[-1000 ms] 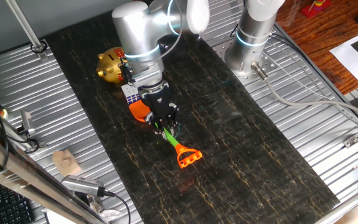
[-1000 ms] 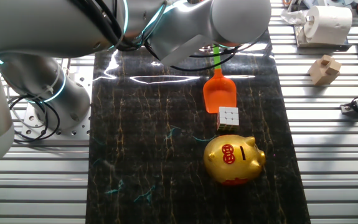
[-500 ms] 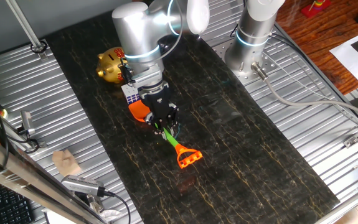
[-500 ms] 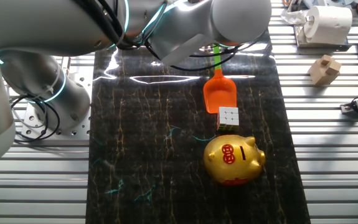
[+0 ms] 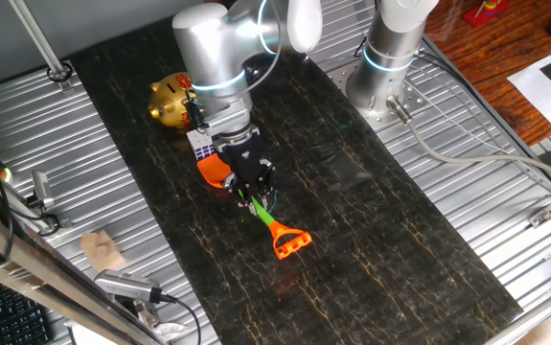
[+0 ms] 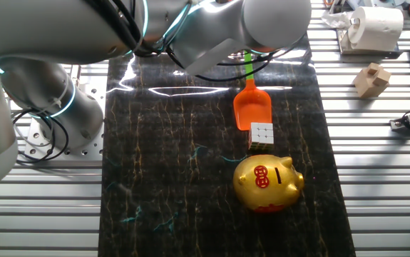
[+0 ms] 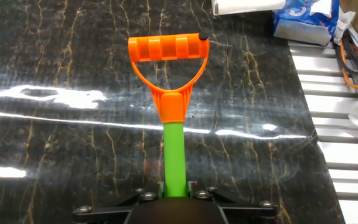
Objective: Use a shovel to scoop up an object
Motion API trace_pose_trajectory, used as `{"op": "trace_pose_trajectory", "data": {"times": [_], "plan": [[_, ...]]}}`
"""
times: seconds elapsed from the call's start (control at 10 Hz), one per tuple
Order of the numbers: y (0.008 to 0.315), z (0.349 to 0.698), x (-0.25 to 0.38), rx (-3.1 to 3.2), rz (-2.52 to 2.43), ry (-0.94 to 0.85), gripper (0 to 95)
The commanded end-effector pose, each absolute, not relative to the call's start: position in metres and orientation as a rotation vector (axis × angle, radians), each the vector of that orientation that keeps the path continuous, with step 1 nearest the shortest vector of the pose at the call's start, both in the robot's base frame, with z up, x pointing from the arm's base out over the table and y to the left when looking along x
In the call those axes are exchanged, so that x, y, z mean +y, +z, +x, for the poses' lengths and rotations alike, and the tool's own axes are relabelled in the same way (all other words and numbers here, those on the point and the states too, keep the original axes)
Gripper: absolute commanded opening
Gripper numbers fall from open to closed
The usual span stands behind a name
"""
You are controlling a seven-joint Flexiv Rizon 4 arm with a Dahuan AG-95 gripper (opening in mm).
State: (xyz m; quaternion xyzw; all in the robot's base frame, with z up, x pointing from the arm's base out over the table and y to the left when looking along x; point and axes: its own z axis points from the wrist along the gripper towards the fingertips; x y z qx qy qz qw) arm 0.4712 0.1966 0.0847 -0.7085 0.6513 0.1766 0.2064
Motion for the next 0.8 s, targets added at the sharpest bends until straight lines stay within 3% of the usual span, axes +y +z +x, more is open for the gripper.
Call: {"op": "trace_pose_trajectory", "data": {"times": [0.1, 0.8], "plan": [[0.0841, 0.4716, 0.1967, 1.817, -1.974, 0.49, 0.0], [0.0841, 0.4716, 0.1967, 1.799, -1.909, 0.526, 0.0]]}}
